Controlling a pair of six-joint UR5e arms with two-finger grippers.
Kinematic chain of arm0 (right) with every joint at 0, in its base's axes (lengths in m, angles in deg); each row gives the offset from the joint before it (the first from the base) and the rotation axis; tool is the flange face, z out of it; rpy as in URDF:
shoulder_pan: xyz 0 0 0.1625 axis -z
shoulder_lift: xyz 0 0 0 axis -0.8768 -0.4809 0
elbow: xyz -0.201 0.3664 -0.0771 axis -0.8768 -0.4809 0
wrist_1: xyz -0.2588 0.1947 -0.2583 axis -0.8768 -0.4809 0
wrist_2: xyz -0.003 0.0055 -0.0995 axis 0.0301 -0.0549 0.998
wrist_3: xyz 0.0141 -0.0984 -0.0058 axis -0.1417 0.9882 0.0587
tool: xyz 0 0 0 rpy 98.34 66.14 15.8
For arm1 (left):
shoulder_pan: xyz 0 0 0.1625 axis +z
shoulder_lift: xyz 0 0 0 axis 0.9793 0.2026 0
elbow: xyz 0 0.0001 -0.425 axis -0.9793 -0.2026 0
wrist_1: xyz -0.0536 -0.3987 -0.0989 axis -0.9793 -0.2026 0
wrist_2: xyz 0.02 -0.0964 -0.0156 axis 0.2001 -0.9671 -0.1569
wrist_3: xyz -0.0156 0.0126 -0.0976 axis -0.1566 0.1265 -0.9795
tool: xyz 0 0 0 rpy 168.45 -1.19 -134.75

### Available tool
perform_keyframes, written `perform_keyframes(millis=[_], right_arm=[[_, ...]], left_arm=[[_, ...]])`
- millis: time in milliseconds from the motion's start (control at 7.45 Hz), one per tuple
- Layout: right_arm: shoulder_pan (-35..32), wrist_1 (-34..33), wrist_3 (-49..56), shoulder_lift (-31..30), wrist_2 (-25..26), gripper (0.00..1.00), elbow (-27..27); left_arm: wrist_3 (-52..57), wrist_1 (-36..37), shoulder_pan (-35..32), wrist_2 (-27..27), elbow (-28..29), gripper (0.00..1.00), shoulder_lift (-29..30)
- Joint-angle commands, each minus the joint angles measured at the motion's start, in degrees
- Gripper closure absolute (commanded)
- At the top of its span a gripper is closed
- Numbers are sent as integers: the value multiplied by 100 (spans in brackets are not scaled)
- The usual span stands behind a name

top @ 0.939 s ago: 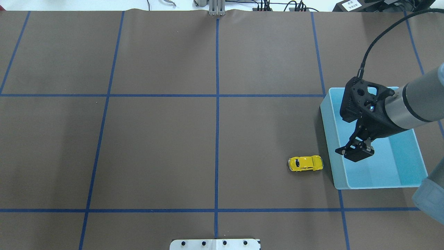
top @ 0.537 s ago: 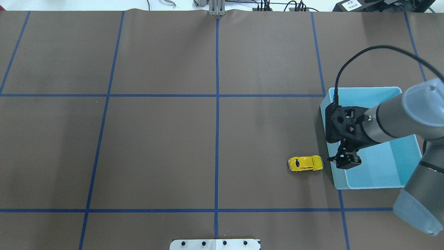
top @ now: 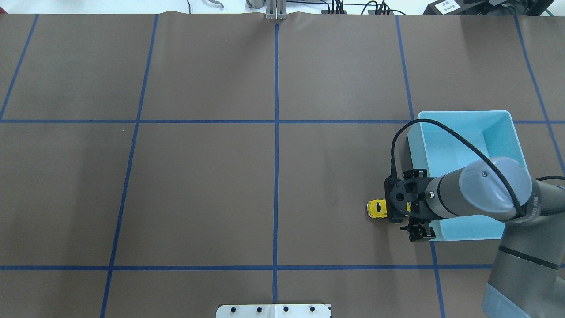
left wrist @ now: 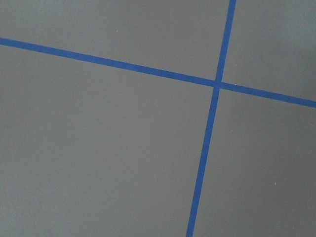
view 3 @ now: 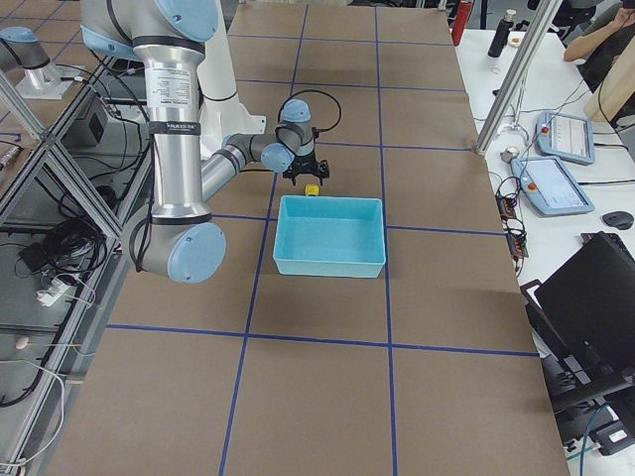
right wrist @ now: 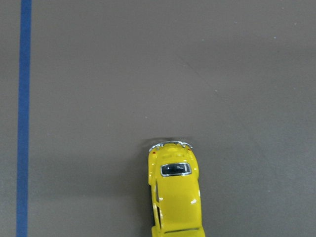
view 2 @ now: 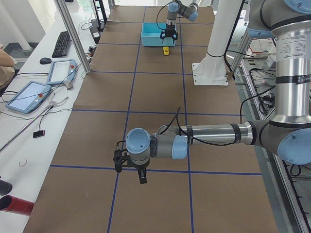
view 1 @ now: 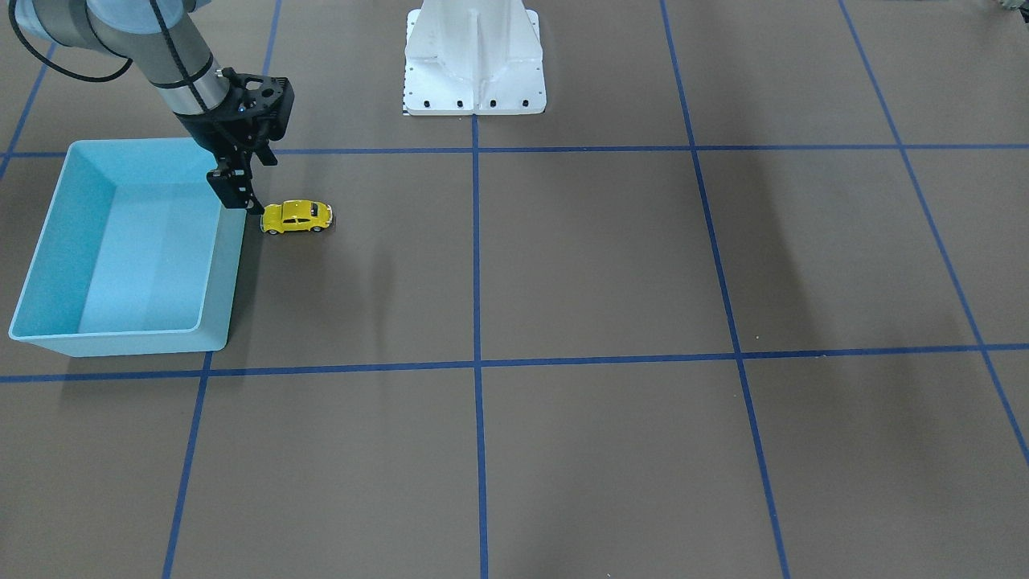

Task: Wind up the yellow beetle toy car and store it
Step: 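Lower the right gripper over the car and close on it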

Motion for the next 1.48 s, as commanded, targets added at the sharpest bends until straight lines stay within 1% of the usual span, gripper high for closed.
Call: perform_keyframes(millis=[0,268,402,805,1341], right_arm=[[108,-12,-17,177,37,0,-263],[-119,-29,-8,274,-42,0,-317],[-129,-21,-8,284,-86,0,-343],[82,14,1,389,-42,0,-659],[161,41,1,433,-42,0,-773]], left_arm=[[-11,9,0,6,-1,0,-13],[-20,9,-9,6,-10,0,-13],[-20,9,-9,6,-10,0,-13],[-20,9,-9,6,16,0,-13],[-20,9,-9,6,25,0,-13]])
